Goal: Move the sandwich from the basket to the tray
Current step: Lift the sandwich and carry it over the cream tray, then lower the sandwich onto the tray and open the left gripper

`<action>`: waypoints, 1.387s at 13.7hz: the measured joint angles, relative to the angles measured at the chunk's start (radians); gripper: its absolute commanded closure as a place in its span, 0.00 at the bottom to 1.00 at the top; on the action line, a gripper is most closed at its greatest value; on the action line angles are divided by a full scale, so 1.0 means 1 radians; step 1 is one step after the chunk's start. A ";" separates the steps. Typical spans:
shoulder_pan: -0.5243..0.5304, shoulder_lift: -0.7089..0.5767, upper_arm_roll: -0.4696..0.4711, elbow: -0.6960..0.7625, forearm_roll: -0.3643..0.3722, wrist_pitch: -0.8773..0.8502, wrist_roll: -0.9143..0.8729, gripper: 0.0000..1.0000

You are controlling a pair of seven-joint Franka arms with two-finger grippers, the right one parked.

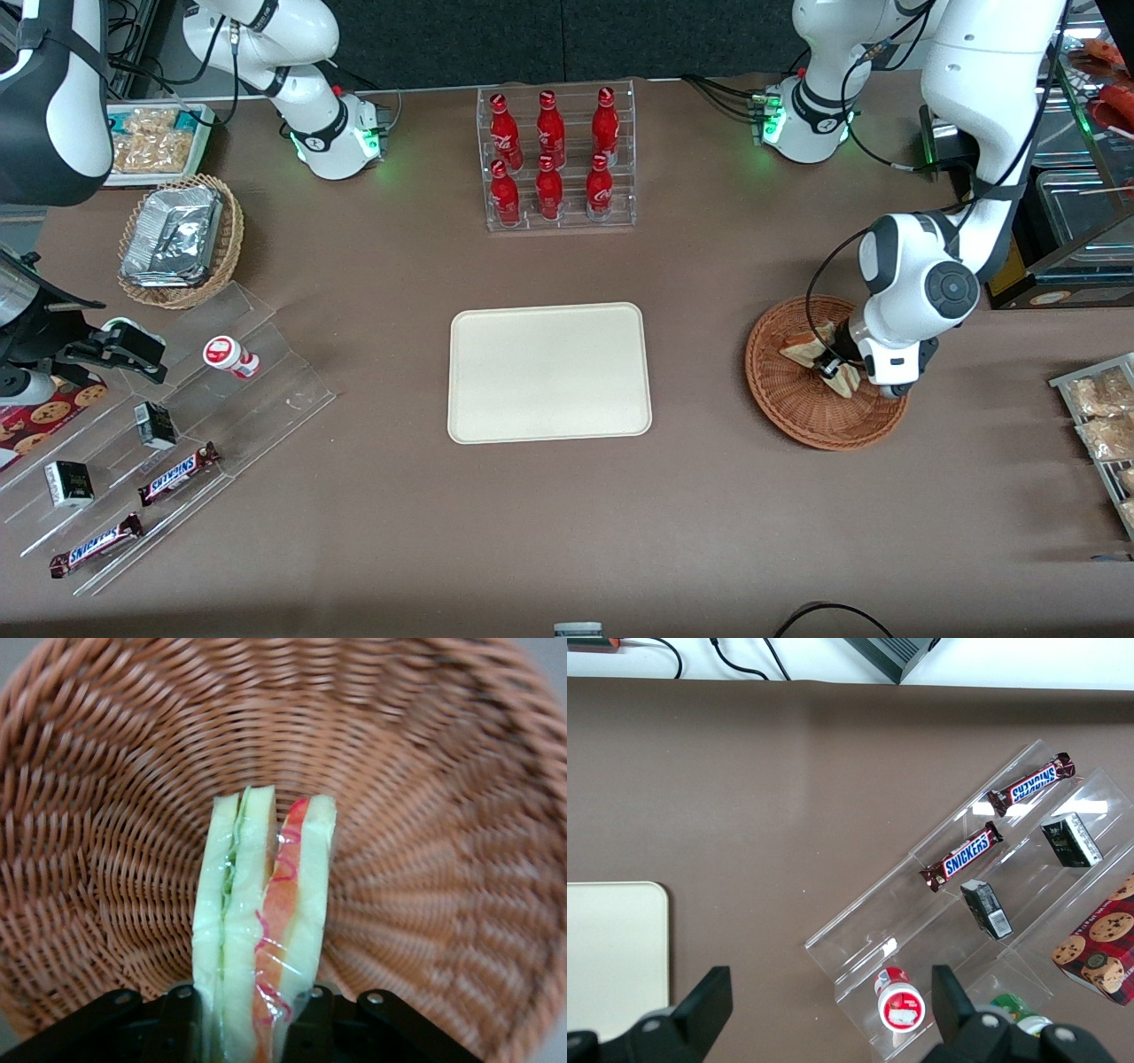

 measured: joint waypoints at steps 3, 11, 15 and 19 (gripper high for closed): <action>-0.022 -0.068 -0.027 0.154 0.005 -0.251 0.140 0.86; -0.361 0.071 -0.053 0.600 0.088 -0.505 0.136 0.86; -0.501 0.249 -0.053 0.777 0.088 -0.499 0.075 0.86; -0.565 0.419 -0.053 0.927 0.086 -0.405 -0.012 0.85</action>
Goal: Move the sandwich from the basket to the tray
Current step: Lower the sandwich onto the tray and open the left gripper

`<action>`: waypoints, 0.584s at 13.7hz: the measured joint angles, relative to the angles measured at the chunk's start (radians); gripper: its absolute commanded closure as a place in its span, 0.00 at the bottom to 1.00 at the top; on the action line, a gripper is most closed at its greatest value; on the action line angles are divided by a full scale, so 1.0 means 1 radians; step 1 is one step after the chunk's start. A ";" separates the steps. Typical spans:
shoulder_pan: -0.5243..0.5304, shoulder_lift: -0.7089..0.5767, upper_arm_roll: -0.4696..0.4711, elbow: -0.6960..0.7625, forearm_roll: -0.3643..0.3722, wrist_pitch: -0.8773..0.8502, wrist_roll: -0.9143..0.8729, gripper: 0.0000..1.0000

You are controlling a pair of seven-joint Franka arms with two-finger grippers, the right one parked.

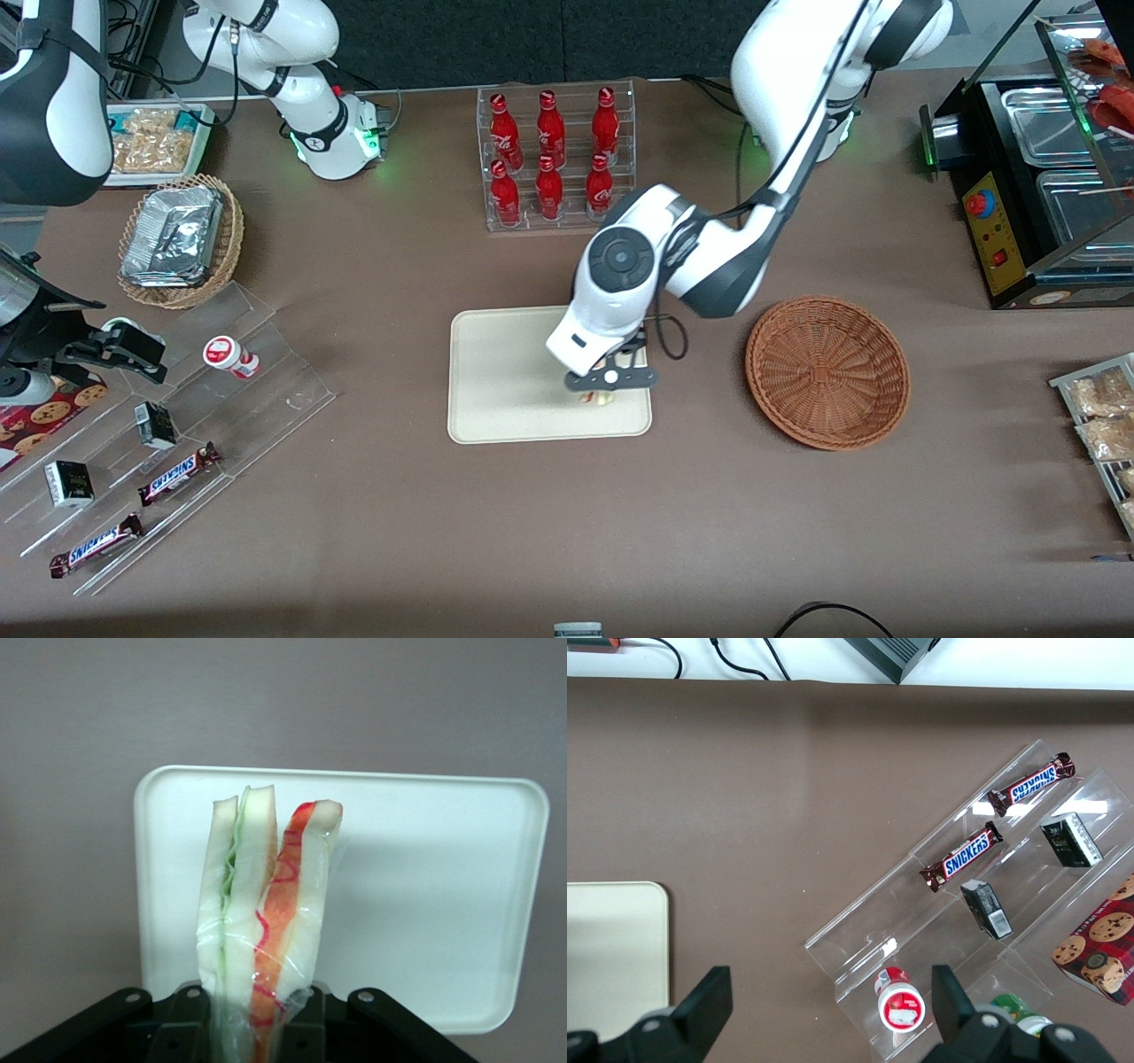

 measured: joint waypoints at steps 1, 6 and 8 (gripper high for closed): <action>-0.009 0.026 0.000 0.009 -0.005 0.036 -0.027 0.85; -0.053 0.145 0.000 0.021 -0.024 0.153 -0.094 0.85; -0.071 0.192 0.000 0.027 -0.024 0.174 -0.098 0.82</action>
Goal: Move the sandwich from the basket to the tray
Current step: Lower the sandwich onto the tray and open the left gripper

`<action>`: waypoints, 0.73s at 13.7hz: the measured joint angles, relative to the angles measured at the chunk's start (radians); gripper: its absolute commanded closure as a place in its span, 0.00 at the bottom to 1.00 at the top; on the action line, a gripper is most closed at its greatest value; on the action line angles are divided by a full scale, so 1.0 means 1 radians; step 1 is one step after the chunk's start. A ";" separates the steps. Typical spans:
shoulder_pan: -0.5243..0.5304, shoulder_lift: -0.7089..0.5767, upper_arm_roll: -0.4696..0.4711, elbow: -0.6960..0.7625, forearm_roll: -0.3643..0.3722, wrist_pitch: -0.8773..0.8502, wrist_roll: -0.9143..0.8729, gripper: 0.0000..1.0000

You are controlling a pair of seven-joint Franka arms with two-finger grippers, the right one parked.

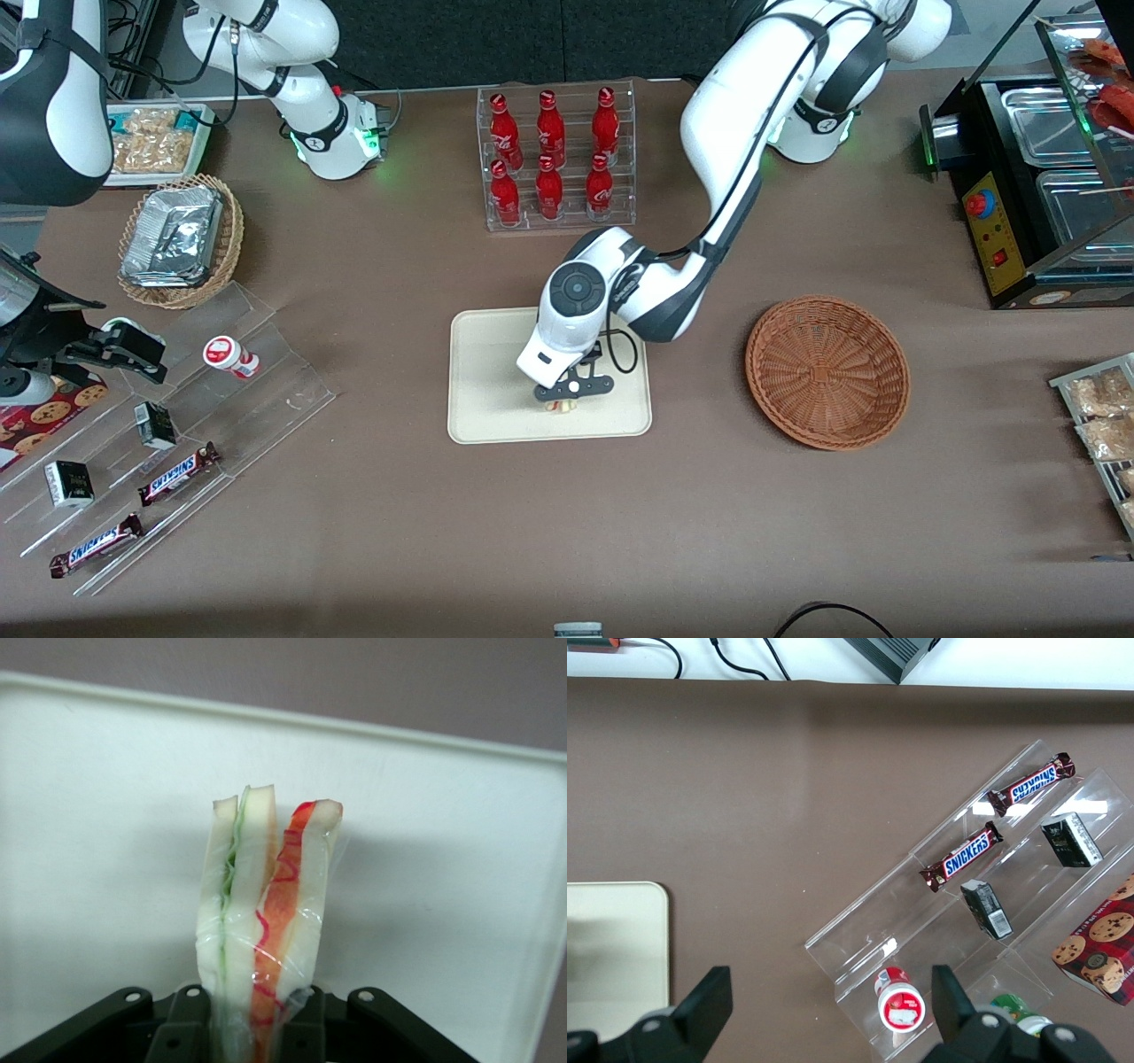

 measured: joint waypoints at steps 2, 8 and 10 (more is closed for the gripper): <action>-0.019 0.034 0.000 0.021 0.000 0.002 -0.007 0.53; -0.029 0.054 0.007 0.051 0.000 0.002 -0.011 0.00; -0.024 0.053 0.013 0.073 0.000 -0.008 -0.011 0.00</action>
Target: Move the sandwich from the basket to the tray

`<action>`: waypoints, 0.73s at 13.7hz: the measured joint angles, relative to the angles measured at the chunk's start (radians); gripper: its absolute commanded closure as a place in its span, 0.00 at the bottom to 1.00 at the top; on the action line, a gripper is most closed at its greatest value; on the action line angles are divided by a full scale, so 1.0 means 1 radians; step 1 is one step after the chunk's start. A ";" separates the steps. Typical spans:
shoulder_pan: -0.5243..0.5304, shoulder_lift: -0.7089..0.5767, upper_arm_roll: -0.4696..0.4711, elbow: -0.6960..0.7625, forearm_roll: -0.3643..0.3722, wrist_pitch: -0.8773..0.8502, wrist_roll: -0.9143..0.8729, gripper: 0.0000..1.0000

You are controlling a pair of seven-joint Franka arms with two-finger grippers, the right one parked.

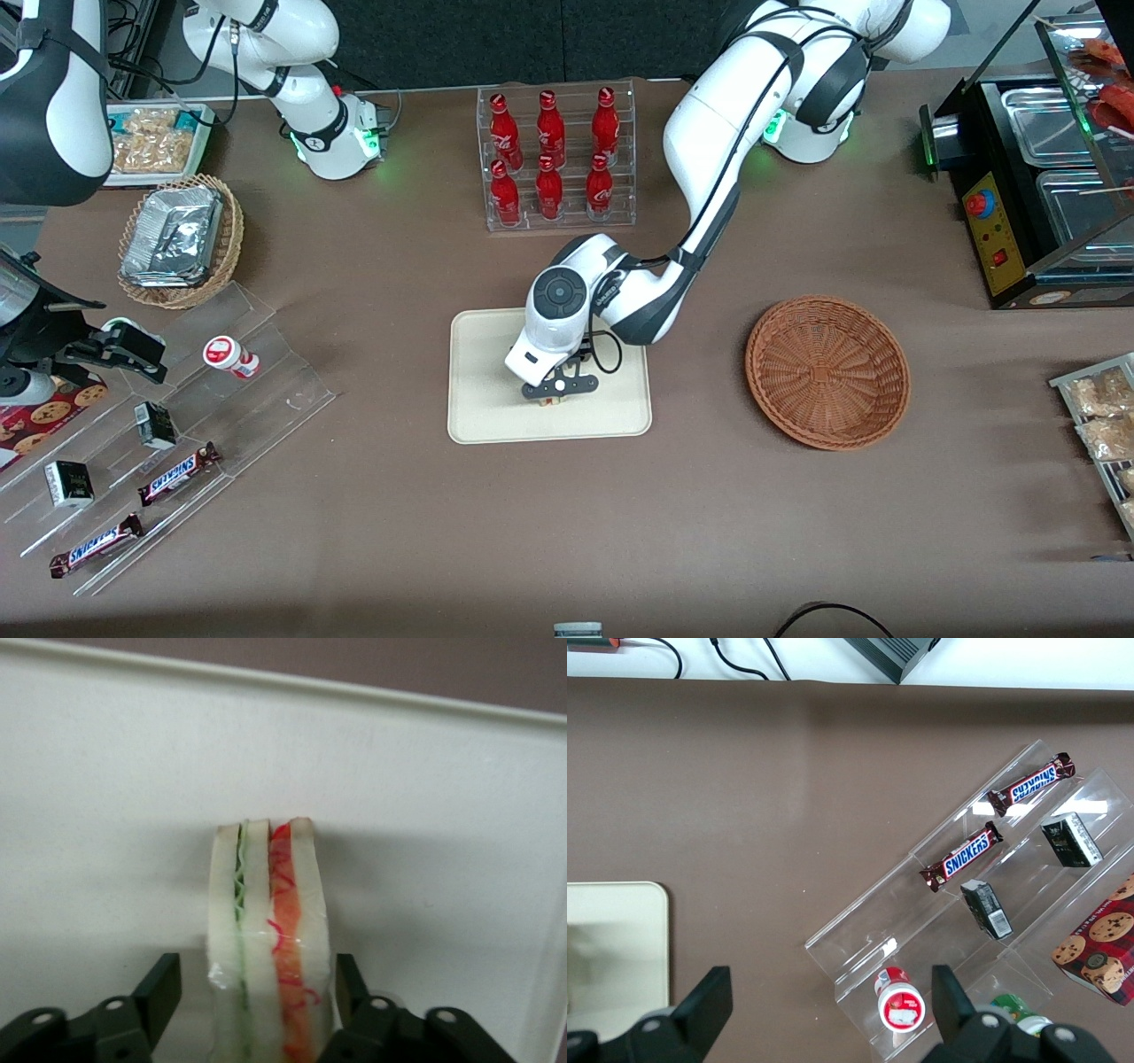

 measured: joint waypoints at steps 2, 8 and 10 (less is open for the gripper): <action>0.027 -0.014 0.005 0.042 0.000 -0.058 0.003 0.00; 0.205 -0.243 0.012 0.013 -0.007 -0.284 0.178 0.00; 0.282 -0.350 0.012 -0.120 -0.012 -0.285 0.261 0.01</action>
